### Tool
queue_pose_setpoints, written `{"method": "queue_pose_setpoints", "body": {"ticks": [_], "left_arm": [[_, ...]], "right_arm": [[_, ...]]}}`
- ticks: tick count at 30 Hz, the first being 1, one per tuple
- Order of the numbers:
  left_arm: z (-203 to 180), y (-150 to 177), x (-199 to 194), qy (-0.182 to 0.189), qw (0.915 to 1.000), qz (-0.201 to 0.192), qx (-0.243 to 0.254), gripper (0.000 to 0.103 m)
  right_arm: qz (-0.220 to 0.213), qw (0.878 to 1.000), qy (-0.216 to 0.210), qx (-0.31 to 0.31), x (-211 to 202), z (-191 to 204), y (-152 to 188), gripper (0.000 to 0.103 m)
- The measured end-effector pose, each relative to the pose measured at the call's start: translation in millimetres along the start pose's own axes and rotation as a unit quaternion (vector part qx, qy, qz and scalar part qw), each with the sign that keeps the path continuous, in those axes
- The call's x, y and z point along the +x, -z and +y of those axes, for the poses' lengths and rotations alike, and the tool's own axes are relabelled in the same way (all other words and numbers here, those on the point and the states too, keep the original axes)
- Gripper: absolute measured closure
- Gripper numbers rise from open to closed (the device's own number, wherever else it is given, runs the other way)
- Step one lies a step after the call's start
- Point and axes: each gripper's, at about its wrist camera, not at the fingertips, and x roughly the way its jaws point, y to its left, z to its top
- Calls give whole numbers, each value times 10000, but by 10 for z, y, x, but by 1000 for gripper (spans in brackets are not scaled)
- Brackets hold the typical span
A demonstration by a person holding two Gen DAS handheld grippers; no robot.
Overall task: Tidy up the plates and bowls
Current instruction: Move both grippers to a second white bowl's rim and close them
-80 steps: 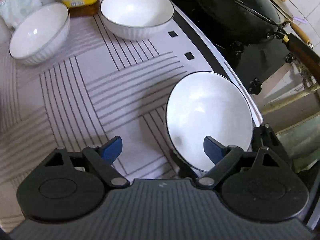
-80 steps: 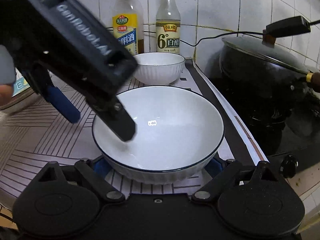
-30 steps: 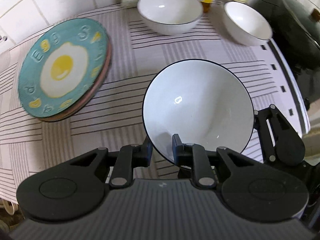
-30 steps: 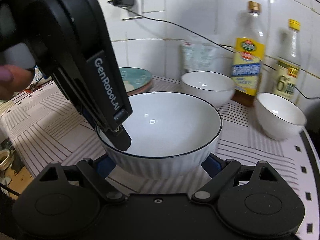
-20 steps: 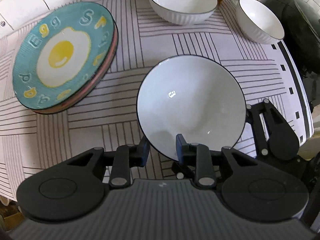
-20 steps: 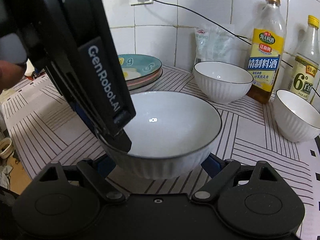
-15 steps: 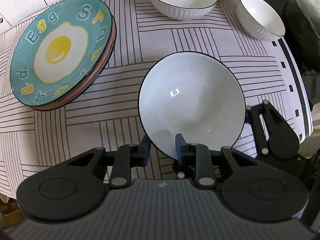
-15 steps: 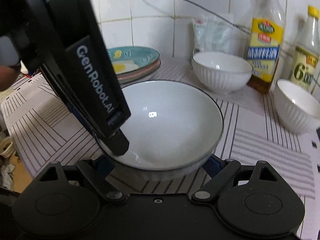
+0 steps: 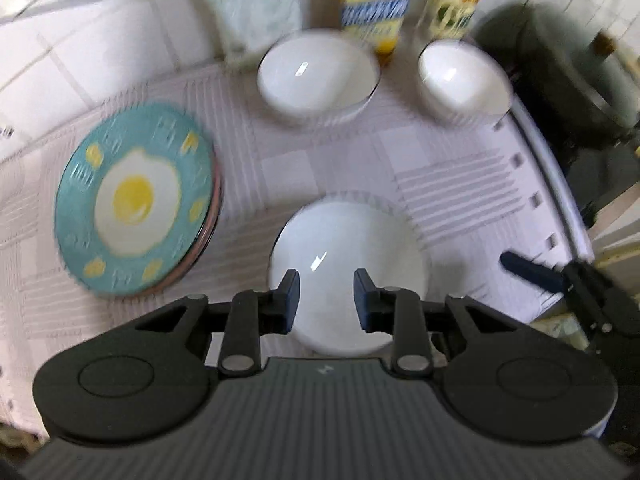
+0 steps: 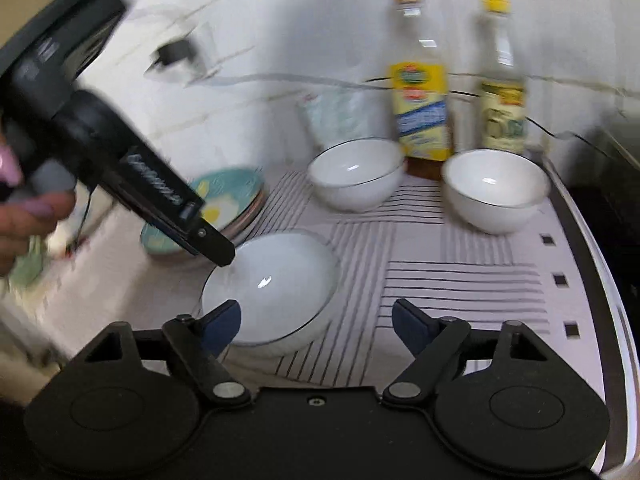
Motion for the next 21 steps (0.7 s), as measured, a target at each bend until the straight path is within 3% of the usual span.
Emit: {"method": "queue_pose_setpoints", "body": {"ticks": [3, 10, 15, 21], "left_arm": [[-41, -144, -32, 251, 9994, -243, -13, 72], [-210, -418, -8, 546, 9964, -615, 193, 60], [-257, -604, 170, 618, 9961, -623, 70, 59], [-480, -975, 513, 608, 9955, -713, 106, 59]], "right_arm": [[-232, 9972, 309, 636, -9, -189, -34, 28], [-696, 9817, 1146, 1355, 118, -434, -175, 46], [-1058, 9586, 1342, 2280, 303, -596, -228, 47], [-1246, 9380, 1629, 2794, 491, -854, -354, 47]]}}
